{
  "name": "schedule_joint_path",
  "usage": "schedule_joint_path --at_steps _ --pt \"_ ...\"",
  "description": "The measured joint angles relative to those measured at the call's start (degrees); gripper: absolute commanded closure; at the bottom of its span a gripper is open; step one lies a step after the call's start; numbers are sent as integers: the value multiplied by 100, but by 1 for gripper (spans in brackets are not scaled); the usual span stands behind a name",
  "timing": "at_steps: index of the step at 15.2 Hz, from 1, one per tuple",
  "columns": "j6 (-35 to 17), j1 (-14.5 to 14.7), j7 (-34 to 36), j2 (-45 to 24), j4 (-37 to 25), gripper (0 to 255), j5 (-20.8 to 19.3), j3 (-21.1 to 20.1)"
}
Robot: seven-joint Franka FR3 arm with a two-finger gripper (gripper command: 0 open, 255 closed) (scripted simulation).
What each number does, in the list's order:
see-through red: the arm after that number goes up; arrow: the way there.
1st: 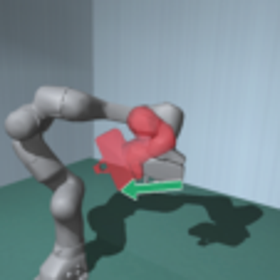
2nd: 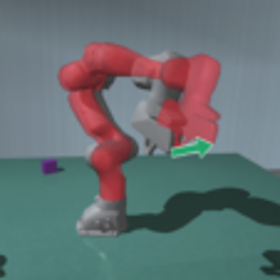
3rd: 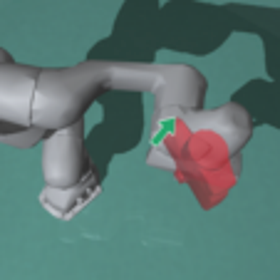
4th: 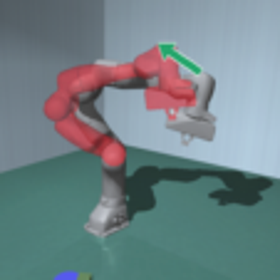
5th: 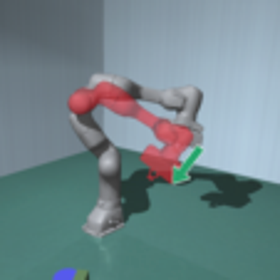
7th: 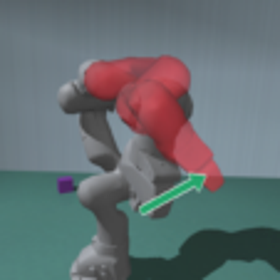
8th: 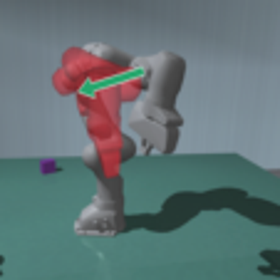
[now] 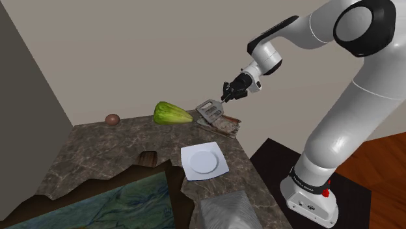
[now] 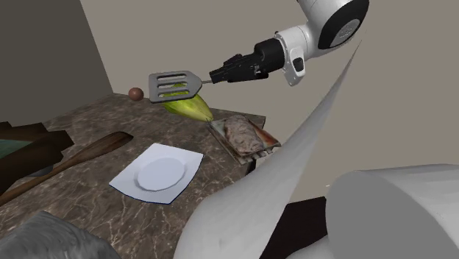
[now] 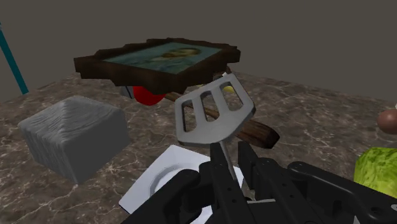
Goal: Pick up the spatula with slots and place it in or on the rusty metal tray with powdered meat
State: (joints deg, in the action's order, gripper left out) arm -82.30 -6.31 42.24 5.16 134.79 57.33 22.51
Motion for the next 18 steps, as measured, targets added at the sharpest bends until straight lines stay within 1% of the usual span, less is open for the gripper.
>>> schedule_joint_path --at_steps 5,7,8,9,12,18 --pt "553 -143 -55 -1073 -1235 255 134 159" --pt "803 -245 -31 -1528 -1804 255 221 196" --pt "999 -337 24 -1854 -2251 255 300 215" --pt "1054 -378 -5 -2027 -2416 255 334 214" --pt "1075 -431 -135 -2333 -2602 255 386 195" --pt "927 -435 -435 -2612 -2536 255 413 158"
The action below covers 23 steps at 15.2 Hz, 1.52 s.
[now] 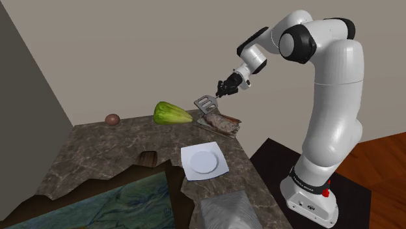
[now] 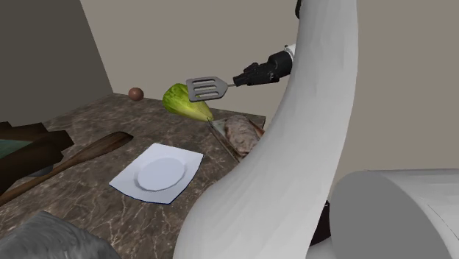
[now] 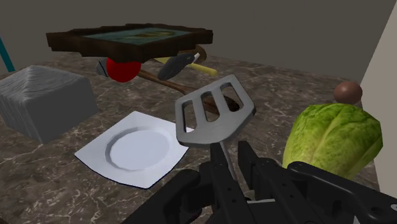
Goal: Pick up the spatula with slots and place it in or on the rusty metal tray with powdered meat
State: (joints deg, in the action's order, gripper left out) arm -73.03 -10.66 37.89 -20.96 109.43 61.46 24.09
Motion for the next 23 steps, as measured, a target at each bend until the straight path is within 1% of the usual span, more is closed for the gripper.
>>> schedule_joint_path --at_steps 4,10,11,17,19,21,23 --pt "-74 -17 -186 -186 19 255 13 -19" --pt "-91 -17 -222 -200 43 255 10 -20" --pt "-91 -17 -223 -200 43 0 9 -20" --pt "-91 -17 -223 -200 44 0 10 -20" --pt "84 -135 -192 -297 -175 0 -31 22" --pt "336 -319 -185 -446 -474 0 -97 86" --pt "445 -393 -164 -515 -618 0 -114 106"
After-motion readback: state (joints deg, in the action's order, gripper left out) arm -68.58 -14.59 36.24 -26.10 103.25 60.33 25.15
